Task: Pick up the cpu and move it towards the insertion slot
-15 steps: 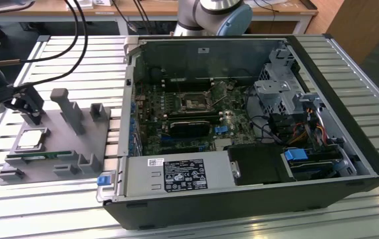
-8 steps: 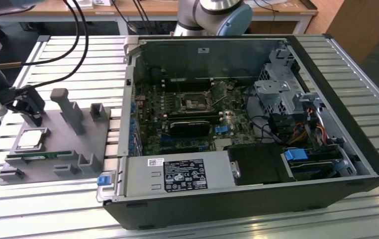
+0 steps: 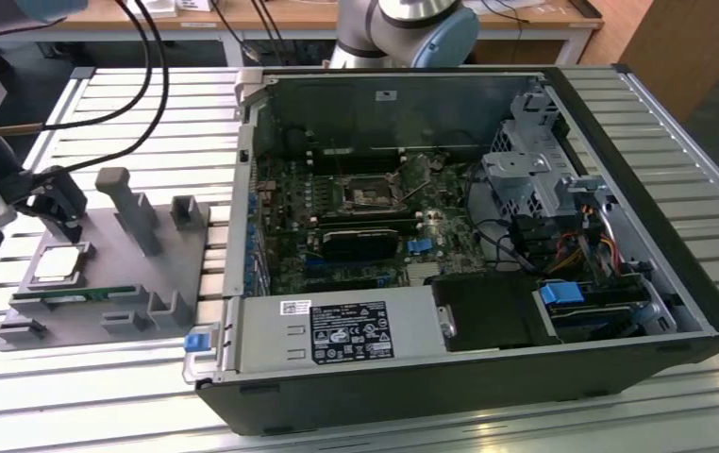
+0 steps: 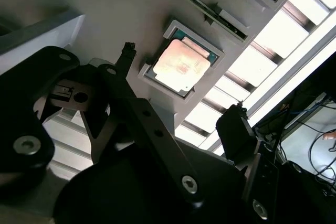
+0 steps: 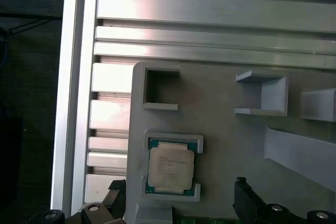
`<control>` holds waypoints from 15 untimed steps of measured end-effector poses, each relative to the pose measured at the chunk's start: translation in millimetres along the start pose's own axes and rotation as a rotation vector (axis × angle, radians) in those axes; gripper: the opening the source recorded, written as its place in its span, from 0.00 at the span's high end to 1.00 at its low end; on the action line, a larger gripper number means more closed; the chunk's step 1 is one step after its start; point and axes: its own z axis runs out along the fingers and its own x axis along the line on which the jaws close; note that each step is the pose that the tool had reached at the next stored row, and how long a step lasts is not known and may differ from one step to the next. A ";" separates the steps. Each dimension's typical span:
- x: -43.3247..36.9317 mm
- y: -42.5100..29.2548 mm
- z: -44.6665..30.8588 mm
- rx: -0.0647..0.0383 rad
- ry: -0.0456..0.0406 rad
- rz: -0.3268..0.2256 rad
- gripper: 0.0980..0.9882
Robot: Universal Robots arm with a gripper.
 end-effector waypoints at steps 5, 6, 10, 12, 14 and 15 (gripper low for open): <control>0.0 -0.8 6.7 0.000 0.0000 0.000 0.11; 0.0 -0.8 8.5 0.000 0.0000 0.000 0.11; 0.2 -1.0 15.9 0.001 0.0000 0.000 0.11; 0.4 -1.0 19.4 0.001 0.0002 0.000 0.11; 0.8 -1.1 23.1 0.001 0.0002 0.000 0.12; 1.1 -1.1 24.9 0.001 0.0002 0.000 0.12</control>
